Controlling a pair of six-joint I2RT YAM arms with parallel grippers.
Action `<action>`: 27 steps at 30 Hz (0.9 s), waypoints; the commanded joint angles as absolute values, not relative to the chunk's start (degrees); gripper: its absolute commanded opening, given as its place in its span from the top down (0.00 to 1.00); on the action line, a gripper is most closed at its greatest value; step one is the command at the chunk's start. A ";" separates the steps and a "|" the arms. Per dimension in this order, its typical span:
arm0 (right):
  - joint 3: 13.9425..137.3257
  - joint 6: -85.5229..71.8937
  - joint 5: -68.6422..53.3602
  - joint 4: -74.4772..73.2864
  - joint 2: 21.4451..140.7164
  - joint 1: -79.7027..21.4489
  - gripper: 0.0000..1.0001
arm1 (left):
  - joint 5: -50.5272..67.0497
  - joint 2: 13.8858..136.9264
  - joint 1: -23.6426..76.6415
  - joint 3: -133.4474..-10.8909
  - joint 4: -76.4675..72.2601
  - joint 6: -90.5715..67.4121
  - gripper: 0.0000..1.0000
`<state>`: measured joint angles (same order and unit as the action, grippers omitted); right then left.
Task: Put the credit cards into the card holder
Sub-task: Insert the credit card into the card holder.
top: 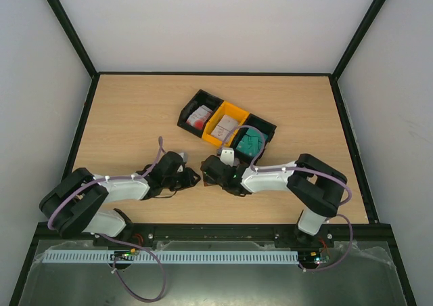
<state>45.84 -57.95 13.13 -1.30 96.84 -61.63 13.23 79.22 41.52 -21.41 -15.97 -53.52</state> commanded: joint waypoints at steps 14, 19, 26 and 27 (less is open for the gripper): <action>53.19 -44.63 8.67 -9.02 101.98 -61.99 0.37 | 10.68 77.56 41.84 -21.82 -12.28 -51.57 0.73; 53.10 -42.28 11.18 -10.59 100.09 -61.89 0.35 | 9.72 78.13 41.84 -23.02 -12.99 -51.01 0.75; 52.66 -45.86 16.50 -10.43 95.06 -61.13 0.25 | 6.77 75.42 41.83 -23.92 -12.49 -52.11 0.77; 52.43 -46.43 16.67 -10.11 94.55 -60.95 0.24 | 6.77 75.26 41.76 -24.09 -12.48 -52.12 0.77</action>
<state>52.18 -44.58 12.25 -8.69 98.04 -61.49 8.88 77.25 41.60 -22.57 -12.93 -52.29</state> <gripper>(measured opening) 0.743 0.228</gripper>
